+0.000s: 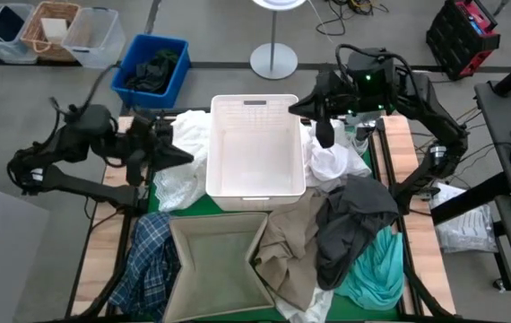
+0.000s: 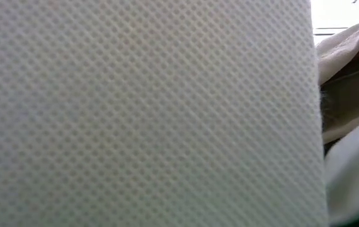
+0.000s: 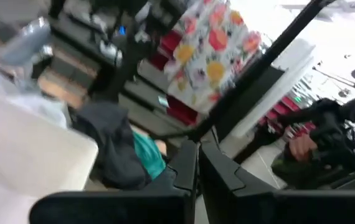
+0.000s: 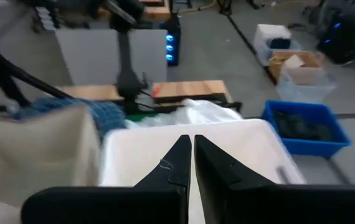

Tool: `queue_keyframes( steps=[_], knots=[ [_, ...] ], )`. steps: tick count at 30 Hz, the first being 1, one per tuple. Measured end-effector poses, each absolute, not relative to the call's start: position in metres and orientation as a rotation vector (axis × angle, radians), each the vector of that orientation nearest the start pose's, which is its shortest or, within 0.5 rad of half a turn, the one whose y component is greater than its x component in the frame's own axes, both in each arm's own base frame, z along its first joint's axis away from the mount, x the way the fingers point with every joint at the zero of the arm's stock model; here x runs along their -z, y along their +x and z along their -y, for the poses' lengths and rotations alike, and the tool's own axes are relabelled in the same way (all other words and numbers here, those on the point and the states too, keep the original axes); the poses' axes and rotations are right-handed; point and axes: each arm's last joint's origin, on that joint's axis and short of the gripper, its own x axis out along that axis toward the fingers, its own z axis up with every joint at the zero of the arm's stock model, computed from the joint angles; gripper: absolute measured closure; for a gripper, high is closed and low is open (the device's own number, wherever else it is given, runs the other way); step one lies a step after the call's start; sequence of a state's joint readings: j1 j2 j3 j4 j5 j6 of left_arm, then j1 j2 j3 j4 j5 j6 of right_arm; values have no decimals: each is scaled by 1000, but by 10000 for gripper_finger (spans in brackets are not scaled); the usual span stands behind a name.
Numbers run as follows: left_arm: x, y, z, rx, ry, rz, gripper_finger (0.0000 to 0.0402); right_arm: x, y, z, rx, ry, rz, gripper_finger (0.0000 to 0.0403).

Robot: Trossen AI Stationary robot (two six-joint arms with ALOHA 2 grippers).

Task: Sort clothes
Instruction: Put the black short pants into the white bin

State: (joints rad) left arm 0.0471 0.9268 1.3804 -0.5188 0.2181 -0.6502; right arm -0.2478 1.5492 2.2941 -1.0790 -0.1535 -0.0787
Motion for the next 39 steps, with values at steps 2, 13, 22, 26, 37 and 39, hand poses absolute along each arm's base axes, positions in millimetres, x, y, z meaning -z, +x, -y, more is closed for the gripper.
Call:
queue_keyframes(
  steps=[2, 13, 22, 26, 37, 39],
  knots=[
    [-468, 149, 1, 190, -637, -148, 402, -551, 239, 49, 64, 40, -313, 390],
    [-458, 115, -1, 46, -411, -217, 402, -520, 189, 15, 86, 263, -695, 390],
    [-455, 112, -7, -137, -294, -217, 402, -511, 157, 9, 183, 335, -750, 390],
    [-454, 117, -7, -150, -292, -222, 402, -501, 152, 8, 164, 290, -796, 390],
    [-454, 136, -9, -177, -285, -213, 402, -441, 175, 9, 182, 253, -1062, 390],
    [-454, 137, -9, -177, -287, -214, 402, -432, 178, 9, 187, 252, -1099, 390]
  ],
)
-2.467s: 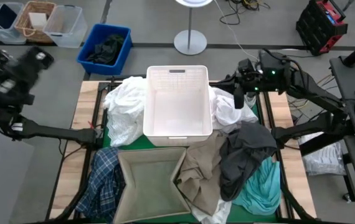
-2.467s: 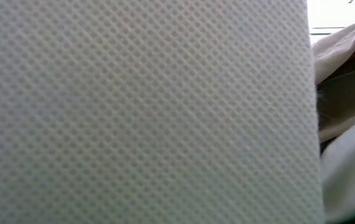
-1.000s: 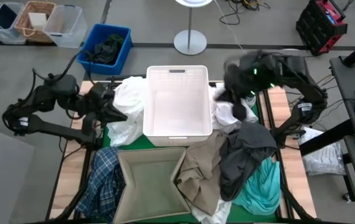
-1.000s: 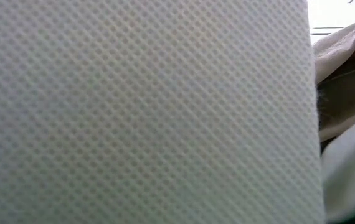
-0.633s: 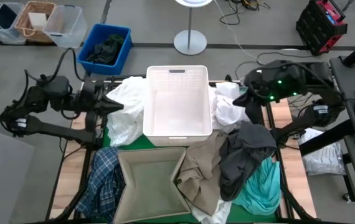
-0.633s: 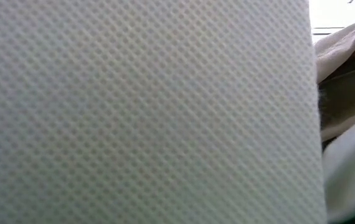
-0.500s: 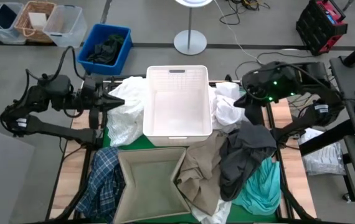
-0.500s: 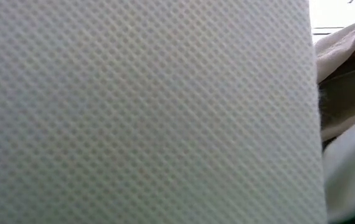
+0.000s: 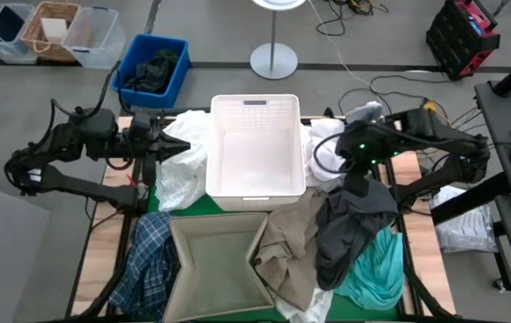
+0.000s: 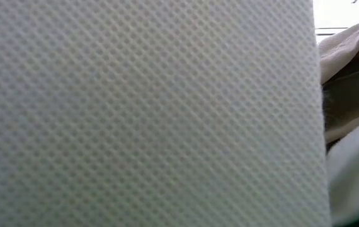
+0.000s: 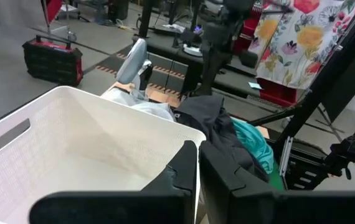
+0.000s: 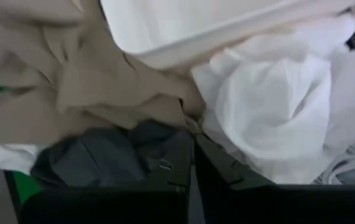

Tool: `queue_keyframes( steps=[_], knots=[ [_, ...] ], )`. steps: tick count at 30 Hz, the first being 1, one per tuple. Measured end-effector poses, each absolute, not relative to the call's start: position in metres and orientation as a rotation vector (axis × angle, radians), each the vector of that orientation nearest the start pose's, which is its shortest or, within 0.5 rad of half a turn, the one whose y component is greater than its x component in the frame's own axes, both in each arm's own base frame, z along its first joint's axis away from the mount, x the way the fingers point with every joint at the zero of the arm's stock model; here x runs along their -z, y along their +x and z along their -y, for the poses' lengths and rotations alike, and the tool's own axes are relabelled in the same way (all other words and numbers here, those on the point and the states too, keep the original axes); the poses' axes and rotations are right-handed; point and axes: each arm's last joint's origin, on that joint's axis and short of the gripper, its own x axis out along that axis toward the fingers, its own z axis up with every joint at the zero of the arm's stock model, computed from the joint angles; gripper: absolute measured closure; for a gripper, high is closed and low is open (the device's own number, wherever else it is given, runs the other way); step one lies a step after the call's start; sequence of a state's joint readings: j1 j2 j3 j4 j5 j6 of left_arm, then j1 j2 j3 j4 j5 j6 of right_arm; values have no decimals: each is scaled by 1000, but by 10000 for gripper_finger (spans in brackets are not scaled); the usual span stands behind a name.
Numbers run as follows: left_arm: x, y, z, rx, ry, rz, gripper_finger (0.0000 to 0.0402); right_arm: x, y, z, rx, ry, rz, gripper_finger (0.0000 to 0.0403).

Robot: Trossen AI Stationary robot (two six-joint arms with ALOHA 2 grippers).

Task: Sort clothes
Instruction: Put the black short pants into the white bin

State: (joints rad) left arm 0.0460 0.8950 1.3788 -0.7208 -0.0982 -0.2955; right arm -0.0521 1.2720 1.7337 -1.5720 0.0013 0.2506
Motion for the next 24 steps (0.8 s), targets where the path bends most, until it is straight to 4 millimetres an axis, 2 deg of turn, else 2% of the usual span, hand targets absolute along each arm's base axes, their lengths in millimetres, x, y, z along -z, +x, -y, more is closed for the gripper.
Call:
queue_keyframes(
  steps=[6, 16, 19, 24],
  knots=[
    [-454, 143, -9, -178, -296, -213, 402, -420, 180, 9, 185, 242, -1148, 390],
    [-452, 150, -10, -180, -296, -224, 402, -421, 176, 9, 80, 114, -1148, 381],
    [-451, 151, -10, -180, -296, -227, 402, -420, 175, 8, 51, 100, -1153, 352],
    [-451, 152, -10, -181, -295, -229, 402, -414, 175, 8, 49, 101, -1171, 266]
  ],
)
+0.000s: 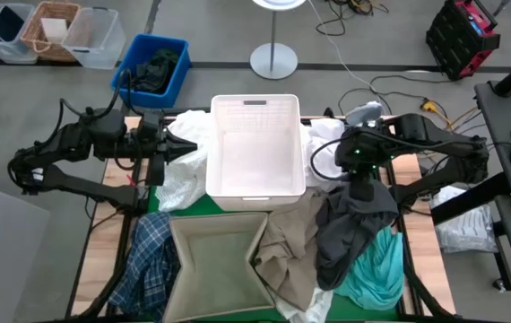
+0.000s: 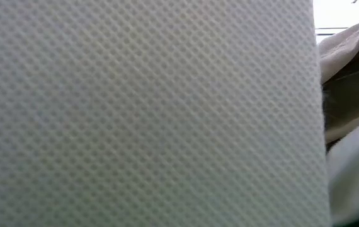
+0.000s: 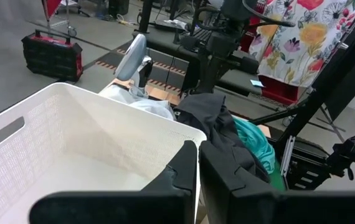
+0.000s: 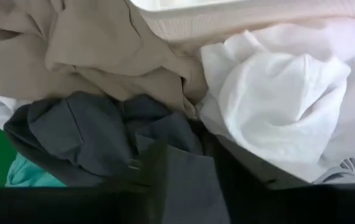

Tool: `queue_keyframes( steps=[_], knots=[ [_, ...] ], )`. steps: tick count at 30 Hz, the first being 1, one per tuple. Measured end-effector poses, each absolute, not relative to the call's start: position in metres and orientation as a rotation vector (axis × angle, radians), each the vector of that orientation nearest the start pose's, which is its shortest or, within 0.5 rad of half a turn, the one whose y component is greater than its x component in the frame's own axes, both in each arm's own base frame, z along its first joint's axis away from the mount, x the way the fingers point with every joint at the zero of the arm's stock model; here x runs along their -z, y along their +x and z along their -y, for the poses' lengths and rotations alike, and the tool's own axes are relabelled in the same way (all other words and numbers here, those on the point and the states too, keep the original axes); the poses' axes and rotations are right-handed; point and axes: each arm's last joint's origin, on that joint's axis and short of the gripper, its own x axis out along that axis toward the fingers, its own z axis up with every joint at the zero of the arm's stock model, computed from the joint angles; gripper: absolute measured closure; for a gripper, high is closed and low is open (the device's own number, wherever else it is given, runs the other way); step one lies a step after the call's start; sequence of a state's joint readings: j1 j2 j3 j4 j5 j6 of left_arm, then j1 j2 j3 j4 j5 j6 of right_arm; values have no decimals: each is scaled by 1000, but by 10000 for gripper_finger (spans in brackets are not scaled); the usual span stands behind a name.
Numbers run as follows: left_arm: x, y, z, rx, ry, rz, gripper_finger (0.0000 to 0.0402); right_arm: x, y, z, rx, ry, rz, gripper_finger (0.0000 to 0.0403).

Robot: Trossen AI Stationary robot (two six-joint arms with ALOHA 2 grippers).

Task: Sort clothes
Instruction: Put the black short pants into the white bin

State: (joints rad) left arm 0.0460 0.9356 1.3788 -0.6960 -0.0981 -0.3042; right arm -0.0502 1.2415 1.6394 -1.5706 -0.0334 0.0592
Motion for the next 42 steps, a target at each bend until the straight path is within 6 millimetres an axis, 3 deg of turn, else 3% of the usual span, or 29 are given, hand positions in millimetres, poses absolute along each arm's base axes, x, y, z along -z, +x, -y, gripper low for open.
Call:
queue_keyframes(
  steps=[4, 8, 23, 27, 34, 42],
  knots=[
    [-451, 151, -10, -180, -296, -227, 402, -401, 175, 6, 57, 126, -1224, 200],
    [-452, 150, -10, -180, -296, -223, 402, -387, 170, 0, -15, 117, -1273, 161],
    [-452, 150, -10, -179, -288, -223, 402, -327, 144, -15, 29, 175, -1472, 113],
    [-452, 150, -10, -178, -280, -223, 402, -313, 138, -16, 47, 188, -1502, 107],
    [-453, 151, -10, -182, -262, -218, 402, -268, 140, -16, 90, 244, -1473, 112],
    [-454, 151, -11, -200, -259, -205, 402, -231, 140, -16, 156, 307, -1496, 176]
  ],
)
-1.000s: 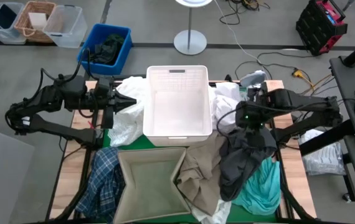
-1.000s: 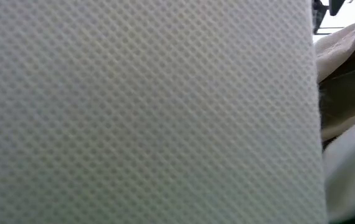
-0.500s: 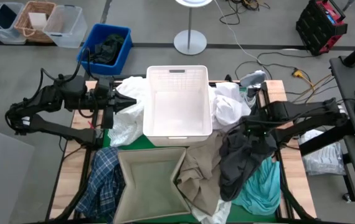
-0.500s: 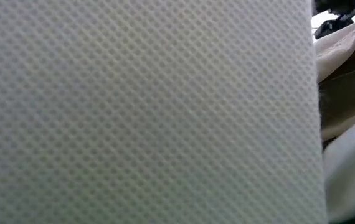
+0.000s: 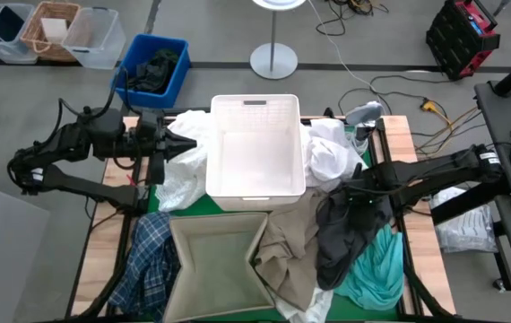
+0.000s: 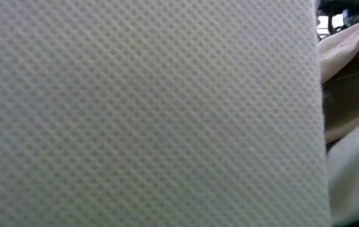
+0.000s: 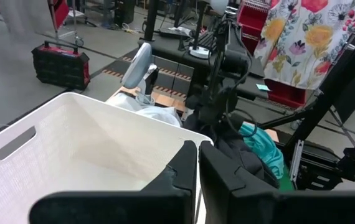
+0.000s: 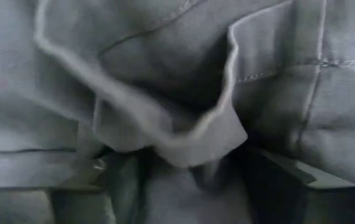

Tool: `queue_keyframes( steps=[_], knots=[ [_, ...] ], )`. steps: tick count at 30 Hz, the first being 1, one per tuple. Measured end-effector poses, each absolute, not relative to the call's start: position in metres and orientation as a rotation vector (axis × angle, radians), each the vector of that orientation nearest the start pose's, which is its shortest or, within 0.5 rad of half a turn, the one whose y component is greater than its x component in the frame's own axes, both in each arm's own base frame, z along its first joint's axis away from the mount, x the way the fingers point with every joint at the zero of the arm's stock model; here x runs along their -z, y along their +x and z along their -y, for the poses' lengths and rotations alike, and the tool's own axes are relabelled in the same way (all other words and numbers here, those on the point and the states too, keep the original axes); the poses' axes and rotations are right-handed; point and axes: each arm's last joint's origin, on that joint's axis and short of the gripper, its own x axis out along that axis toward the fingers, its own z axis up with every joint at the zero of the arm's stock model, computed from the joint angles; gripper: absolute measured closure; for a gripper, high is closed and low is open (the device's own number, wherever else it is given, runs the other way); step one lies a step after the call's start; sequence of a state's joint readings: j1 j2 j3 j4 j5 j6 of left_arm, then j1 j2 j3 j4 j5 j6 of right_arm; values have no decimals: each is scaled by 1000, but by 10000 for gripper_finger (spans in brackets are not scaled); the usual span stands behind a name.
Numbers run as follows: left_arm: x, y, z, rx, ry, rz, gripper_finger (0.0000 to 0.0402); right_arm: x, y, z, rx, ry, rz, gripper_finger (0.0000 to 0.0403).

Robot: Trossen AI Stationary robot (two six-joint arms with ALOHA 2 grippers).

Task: Sort clothes
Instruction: Put the black short pants into the white bin

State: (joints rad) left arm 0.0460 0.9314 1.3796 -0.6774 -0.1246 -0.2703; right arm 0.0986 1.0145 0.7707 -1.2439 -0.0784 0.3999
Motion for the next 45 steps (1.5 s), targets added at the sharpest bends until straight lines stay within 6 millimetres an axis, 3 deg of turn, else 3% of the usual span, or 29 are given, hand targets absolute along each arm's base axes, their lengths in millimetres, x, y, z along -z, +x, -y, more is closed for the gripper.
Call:
queue_keyframes(
  steps=[5, 10, 14, 17, 26, 31, 40, 45],
  knots=[
    [-455, 151, -11, -198, -260, -195, 402, -227, 138, -16, 160, 294, -1494, 255],
    [-455, 151, -11, -222, -257, -188, 402, -225, 141, -15, 180, 271, -1464, 371],
    [-460, 150, -11, -223, -261, -138, 402, -237, 140, -15, 216, 329, -1423, 389],
    [-466, 147, -11, -212, -271, -77, 402, -264, 140, -15, 228, 366, -1329, 391],
    [-473, 138, -11, -199, -275, -13, 402, -375, 127, -11, 240, 381, -847, 393],
    [-473, 137, -11, -198, -275, -10, 402, -424, 120, -10, 168, 365, -599, 394],
    [-477, 137, -11, -193, -271, 23, 402, -499, 111, -16, -210, 315, -100, 394],
    [-477, 137, -11, -192, -271, 31, 402, -517, 115, -17, -239, 214, 44, 394]
  ],
)
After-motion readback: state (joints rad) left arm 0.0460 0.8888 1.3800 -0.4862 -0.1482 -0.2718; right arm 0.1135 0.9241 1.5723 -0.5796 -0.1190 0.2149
